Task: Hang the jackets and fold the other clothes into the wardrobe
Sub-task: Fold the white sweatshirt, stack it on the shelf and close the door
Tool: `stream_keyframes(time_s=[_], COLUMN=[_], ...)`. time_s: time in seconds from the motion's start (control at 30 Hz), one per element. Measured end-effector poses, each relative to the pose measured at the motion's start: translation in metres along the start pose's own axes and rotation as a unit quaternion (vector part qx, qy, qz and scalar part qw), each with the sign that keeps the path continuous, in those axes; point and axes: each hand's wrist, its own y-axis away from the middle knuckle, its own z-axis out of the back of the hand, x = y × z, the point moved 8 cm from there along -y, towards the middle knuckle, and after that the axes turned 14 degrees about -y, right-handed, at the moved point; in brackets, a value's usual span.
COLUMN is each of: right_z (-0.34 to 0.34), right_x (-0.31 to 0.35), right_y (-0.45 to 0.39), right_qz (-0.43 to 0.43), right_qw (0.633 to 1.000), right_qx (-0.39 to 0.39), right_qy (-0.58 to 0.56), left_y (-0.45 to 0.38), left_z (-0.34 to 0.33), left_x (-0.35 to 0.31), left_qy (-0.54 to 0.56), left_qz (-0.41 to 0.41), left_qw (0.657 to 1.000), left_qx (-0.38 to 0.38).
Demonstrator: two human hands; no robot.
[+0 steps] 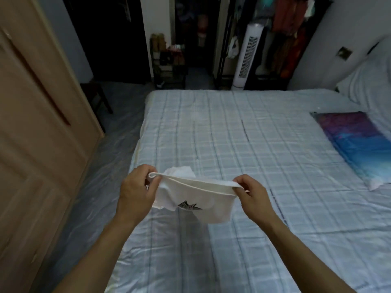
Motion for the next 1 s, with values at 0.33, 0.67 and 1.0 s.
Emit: stream_keyframes(time_s=[0.33, 0.67, 1.0], right_z=[0.074, 0.132, 0.193], right_x=[0.069, 0.131, 0.170], right_y=[0.087, 0.133, 0.136], right_qz=[0.040, 0.159, 0.255], right_qw=[0.993, 0.978, 0.966], right_qx=[0.037, 0.129, -0.040], right_qy=[-0.101, 0.026, -0.011], left_y=[0.050, 0.093, 0.084], left_z=[0.093, 0.151, 0.198], left_x=[-0.122, -0.192, -0.227], left_qy=[-0.066, 0.002, 0.076], left_qz=[-0.081, -0.045, -0.122], left_qw=[0.992, 0.992, 0.986], left_qx=[-0.077, -0.116, -0.079])
